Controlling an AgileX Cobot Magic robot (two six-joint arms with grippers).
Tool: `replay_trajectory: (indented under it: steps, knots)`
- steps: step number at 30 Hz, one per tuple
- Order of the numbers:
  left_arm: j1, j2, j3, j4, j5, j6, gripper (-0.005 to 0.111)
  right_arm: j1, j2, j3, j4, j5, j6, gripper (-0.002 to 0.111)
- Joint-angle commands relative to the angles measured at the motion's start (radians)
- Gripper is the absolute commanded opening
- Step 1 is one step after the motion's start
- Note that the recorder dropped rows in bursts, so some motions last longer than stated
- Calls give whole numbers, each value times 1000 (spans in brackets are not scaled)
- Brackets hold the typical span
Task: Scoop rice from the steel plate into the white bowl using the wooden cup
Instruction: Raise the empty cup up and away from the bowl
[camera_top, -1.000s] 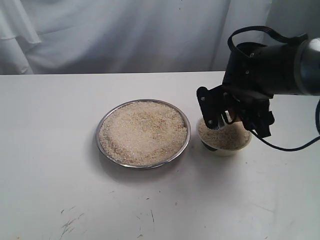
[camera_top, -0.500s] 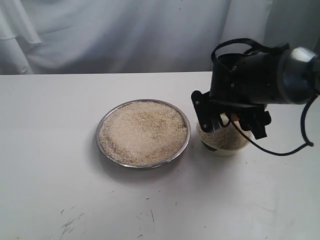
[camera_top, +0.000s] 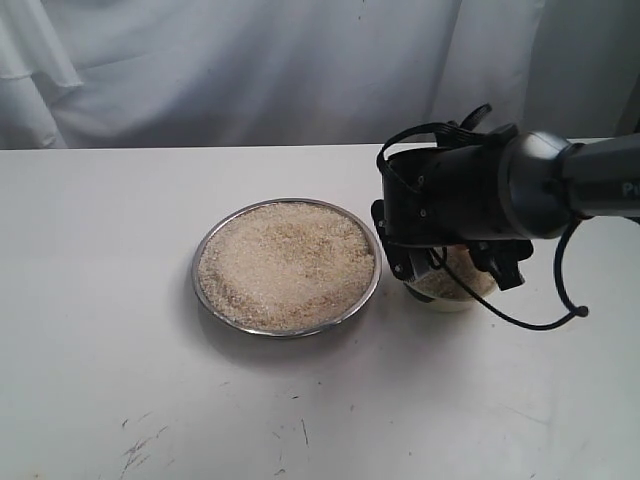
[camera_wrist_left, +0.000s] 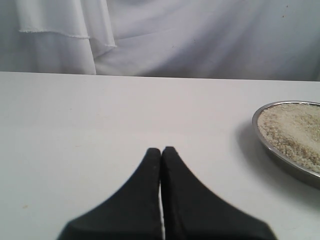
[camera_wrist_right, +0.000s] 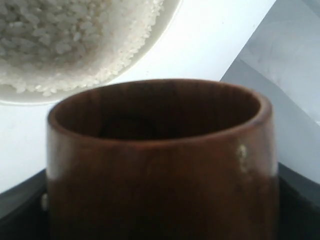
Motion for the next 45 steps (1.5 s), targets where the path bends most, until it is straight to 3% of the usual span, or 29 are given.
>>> replay_trajectory:
  steps: [1, 10, 18, 26, 30, 37, 45]
  knots:
    - [-2, -5, 5, -1, -6, -3, 0, 4, -3, 2, -27, 32, 13, 0]
    - [-2, -5, 5, -1, -6, -3, 0, -15, -40, 2, 17, -32, 11, 0]
    - [-2, -5, 5, -1, -6, -3, 0, -119, -148, 0, 146, -176, 11, 0]
    - [-2, -5, 5, -1, -6, -3, 0, -236, -298, 0, 448, -409, 253, 0]
    - [-2, -5, 5, -1, -6, -3, 0, -273, -361, 0, 653, -540, 246, 0]
    - [-2, -5, 5, -1, -6, -3, 0, -275, -419, 8, 820, -632, 236, 0]
    - [-2, -5, 5, -1, -6, -3, 0, -275, -497, 196, 1075, -916, 103, 0]
